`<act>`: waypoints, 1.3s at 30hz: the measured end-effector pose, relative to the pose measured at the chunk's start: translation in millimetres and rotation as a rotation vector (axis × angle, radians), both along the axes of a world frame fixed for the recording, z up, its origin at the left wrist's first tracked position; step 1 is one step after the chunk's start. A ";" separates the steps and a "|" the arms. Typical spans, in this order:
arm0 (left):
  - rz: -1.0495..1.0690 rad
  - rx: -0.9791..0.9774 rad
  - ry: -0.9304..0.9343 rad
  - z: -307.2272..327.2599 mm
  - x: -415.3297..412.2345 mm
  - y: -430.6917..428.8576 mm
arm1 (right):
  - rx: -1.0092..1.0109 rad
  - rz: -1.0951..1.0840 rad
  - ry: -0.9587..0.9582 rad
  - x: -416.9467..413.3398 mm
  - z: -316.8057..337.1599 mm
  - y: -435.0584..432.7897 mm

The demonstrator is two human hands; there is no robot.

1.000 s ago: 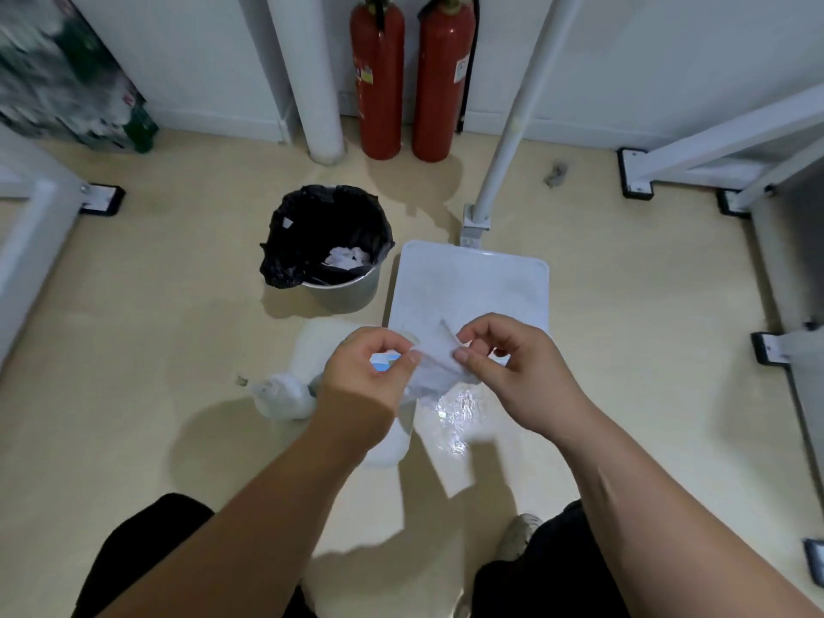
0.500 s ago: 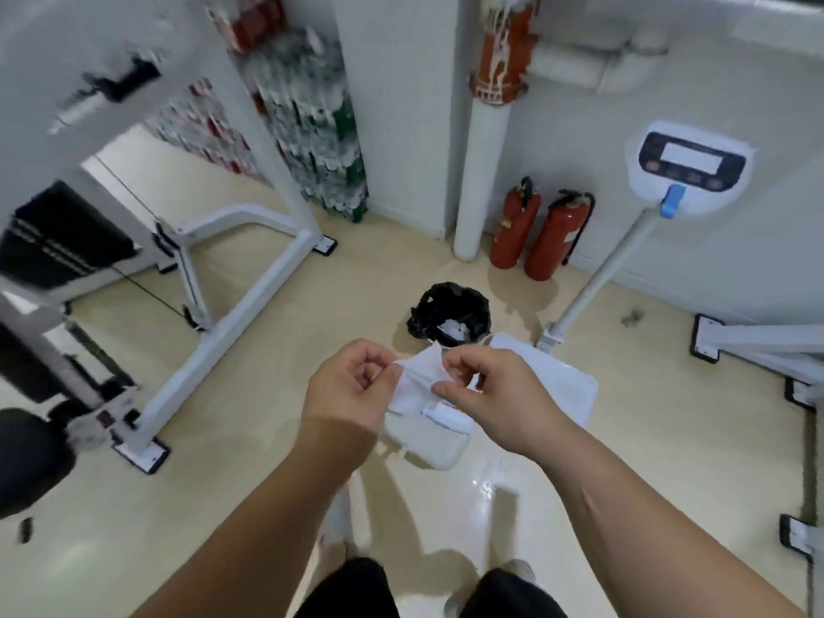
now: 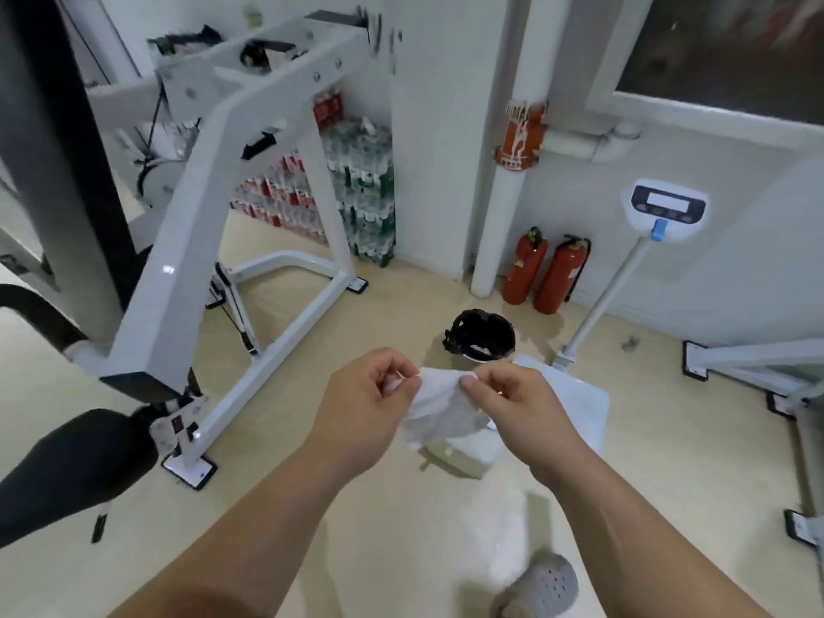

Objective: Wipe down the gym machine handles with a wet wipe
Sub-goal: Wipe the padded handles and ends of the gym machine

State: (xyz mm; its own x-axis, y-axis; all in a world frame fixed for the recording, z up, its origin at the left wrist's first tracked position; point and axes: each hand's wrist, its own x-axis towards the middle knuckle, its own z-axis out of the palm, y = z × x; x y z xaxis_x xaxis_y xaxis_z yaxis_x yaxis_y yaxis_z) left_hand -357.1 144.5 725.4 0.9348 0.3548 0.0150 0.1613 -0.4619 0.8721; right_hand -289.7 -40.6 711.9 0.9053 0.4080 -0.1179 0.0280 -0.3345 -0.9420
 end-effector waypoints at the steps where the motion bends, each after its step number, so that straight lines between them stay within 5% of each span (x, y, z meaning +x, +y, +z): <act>1: -0.004 -0.007 0.010 0.8 -15.9 8.7 | -0.018 -0.021 0.000 -17.7 2.8 8.3; 9: 0.020 -0.042 0.045 10.8 -103.9 56.8 | -0.150 0.040 0.026 -99.3 9.3 56.5; 19: 0.393 0.044 0.003 44.9 -175.3 138.8 | -0.202 0.222 0.051 -119.4 -37.0 134.9; 29: 0.034 0.048 0.101 20.2 -220.6 229.9 | -0.119 0.418 -0.116 -167.8 -10.1 248.3; 39: -0.017 -0.056 0.105 7.7 -239.5 394.6 | -0.169 0.204 0.028 -230.1 -13.7 364.6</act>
State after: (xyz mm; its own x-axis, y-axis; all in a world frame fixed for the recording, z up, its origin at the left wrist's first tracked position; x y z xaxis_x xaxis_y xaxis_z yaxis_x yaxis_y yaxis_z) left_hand -596.6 539.1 733.1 0.9361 0.3362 -0.1032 0.2460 -0.4162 0.8753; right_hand -519.8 324.0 698.2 0.8015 0.5545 -0.2237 0.0860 -0.4772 -0.8746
